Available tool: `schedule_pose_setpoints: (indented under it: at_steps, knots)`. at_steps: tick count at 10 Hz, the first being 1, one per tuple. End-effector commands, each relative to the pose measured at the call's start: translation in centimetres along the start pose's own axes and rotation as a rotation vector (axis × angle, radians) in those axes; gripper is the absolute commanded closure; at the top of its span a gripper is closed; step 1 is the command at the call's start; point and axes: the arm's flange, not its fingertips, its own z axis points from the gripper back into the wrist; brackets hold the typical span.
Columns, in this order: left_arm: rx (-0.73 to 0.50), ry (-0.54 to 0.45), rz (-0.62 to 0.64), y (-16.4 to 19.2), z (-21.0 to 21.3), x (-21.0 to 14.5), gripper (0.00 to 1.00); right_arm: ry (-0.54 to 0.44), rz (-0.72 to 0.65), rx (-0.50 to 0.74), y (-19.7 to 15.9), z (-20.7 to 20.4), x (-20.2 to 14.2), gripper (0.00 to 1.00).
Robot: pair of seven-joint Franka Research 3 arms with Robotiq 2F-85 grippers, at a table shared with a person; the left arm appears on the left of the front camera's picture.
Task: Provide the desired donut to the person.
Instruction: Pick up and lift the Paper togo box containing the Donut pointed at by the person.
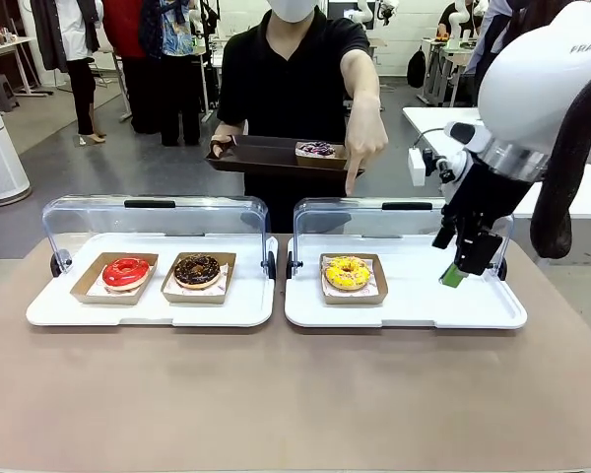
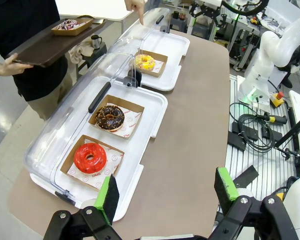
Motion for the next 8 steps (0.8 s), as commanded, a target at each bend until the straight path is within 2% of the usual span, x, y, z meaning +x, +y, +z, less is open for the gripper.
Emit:
schedule_pose_setpoints:
  at_steps: [1,3,4,8]
  knots:
    - [-0.001,-0.005,-0.003,-0.1,0.0,0.1,0.0,0.002,-0.071,0.031,-2.2,-0.1,0.1,0.0]
    - [-0.001,-0.005,-0.003,-0.1,0.0,0.1,0.0,-0.067,-0.022,0.087,-2.7,0.0,-1.9,0.0]
    - [-0.001,-0.005,-0.003,-0.1,0.0,0.1,0.0,-0.001,-0.055,0.041,-1.8,-1.0,-0.8,0.0]
    - [-0.001,-0.005,-0.003,-0.1,0.0,0.1,0.0,-0.001,-0.055,0.041,-1.8,-1.0,-0.8,0.0]
